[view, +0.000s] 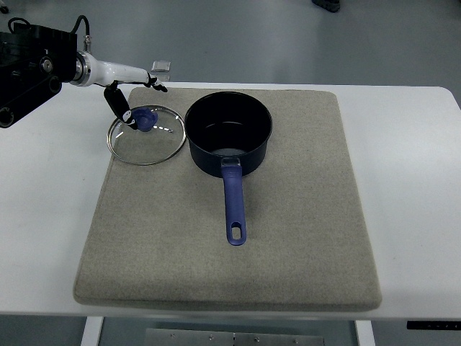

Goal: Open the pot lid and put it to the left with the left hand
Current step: 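Open the left hand and withdraw it from the lid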

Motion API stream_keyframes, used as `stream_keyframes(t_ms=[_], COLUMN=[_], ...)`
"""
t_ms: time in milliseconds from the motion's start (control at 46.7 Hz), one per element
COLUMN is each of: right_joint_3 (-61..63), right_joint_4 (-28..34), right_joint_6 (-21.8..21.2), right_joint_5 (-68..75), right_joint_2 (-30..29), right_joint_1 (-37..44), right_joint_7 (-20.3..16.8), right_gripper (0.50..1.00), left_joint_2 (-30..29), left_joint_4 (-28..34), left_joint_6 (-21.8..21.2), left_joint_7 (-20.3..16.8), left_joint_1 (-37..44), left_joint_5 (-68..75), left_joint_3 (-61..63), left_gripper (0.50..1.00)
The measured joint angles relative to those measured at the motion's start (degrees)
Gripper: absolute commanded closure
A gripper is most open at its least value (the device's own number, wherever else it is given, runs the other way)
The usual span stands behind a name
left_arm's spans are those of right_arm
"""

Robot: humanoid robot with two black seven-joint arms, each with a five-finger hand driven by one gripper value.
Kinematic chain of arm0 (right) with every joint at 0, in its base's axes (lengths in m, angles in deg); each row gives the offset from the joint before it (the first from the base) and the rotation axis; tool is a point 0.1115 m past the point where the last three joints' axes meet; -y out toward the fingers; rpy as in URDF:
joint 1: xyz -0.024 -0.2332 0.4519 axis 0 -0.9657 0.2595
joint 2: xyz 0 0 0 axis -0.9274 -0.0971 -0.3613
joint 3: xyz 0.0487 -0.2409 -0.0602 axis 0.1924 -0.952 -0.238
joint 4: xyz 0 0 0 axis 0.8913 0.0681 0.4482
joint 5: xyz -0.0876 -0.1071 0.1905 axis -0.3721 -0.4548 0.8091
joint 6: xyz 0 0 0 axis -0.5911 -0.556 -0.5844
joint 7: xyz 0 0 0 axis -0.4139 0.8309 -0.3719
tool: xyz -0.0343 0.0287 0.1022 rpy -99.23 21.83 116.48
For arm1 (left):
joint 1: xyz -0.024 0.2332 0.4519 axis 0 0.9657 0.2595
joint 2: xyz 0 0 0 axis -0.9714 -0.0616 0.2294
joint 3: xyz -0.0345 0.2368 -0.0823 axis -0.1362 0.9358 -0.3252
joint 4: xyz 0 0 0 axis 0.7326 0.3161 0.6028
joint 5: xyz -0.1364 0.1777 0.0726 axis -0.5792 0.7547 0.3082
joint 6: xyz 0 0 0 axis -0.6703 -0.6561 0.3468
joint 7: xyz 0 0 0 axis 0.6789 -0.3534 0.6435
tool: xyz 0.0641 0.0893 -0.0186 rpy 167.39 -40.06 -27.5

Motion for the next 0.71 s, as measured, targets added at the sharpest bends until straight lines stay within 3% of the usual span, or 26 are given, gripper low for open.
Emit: stream_keyframes(t_ms=[300,514,706], right_joint_3=[0.0,0.0,-0.1], right_joint_4=[0.0,0.0,0.0], right_joint_6=[0.0,0.0,0.0], right_joint_5=[0.0,0.0,-0.1], right_joint_2=[0.0,0.0,0.0], right_joint_1=[0.0,0.0,-0.1], right_joint_7=[0.0,0.0,0.0], right_gripper=[0.583,0.583,0.583], left_joint_2=[0.2,0.3,0.3], left_joint_4=[9.7,10.2,10.4], left_joint_6=[-0.1,0.0,2.0], left_joint_7=[0.0,0.0,0.0], left_joint_1=[1.1,8.5,12.0], left_joint_5=[-32.5,-63.6,-79.4], left_joint_3=[-0.2,-0.7,-2.8], left_gripper=[0.51,0.51,0.508])
